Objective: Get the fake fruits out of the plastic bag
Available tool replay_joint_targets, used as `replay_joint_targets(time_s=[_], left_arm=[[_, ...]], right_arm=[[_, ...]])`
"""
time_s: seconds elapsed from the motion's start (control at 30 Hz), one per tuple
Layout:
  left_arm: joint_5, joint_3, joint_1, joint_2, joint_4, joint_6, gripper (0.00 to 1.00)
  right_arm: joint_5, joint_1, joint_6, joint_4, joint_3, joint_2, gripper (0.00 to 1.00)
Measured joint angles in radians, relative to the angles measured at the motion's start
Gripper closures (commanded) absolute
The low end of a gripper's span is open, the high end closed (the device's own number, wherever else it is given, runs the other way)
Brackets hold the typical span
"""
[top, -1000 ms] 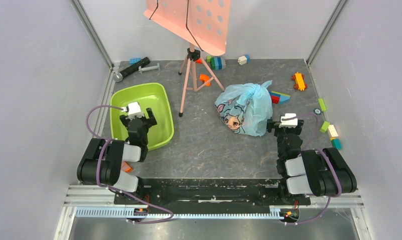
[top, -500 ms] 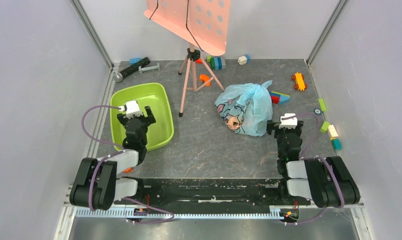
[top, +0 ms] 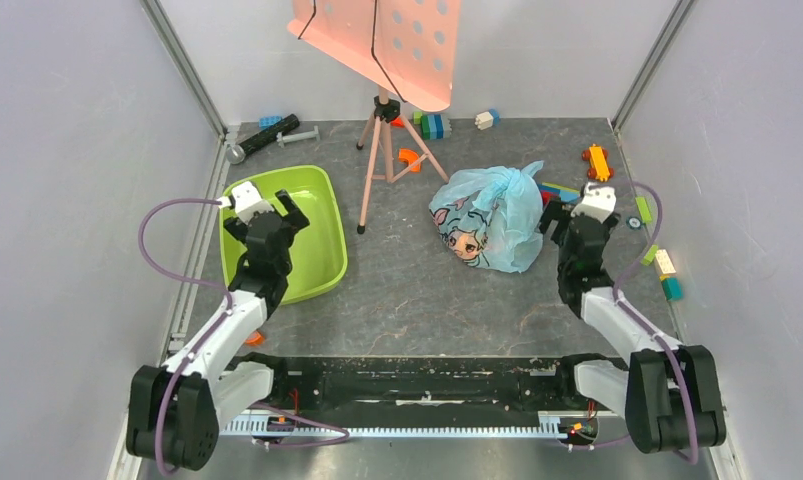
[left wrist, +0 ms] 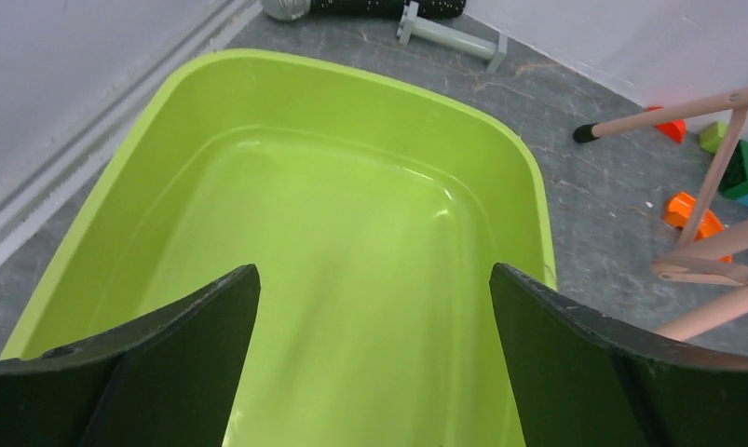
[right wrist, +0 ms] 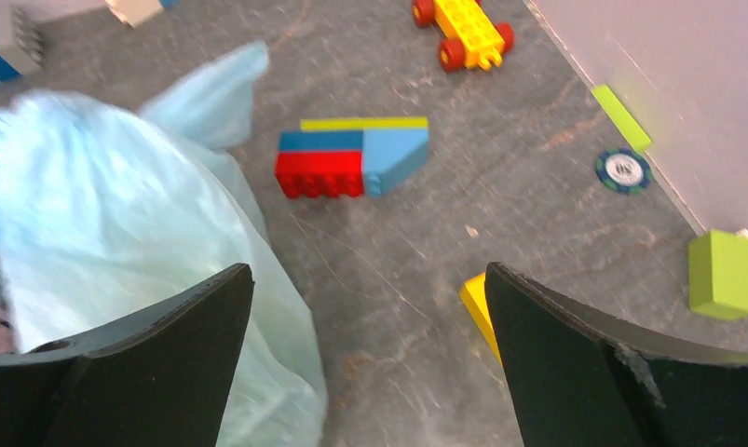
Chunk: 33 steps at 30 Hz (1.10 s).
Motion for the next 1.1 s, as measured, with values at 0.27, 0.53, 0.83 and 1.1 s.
replay_joint_targets(time_s=[0.27, 0.53, 0.83, 1.1], left_arm=[[0.065, 0.154, 0.000, -0.098, -0.379, -0.203, 0.00], [0.288, 0.312, 0.000, -0.151, -0.641, -0.221, 0.00], [0.556, 0.407, 0.000, -0.153, -0.813, -0.108, 0.00], [0.584, 0.345, 0.000, -0.227, -0.856, -0.035, 0.00]], right_arm=[[-0.119, 0.000, 0.040, -0.284, 0.325, 0.083, 0.02], [-0.266, 0.000, 0.072, -0.431, 0.585, 0.254, 0.02], [-0.386, 0.000, 0.109, -0.630, 0.885, 0.496, 0.01], [-0.465, 0.000, 0.137, -0.769, 0.988, 0.617, 0.05]])
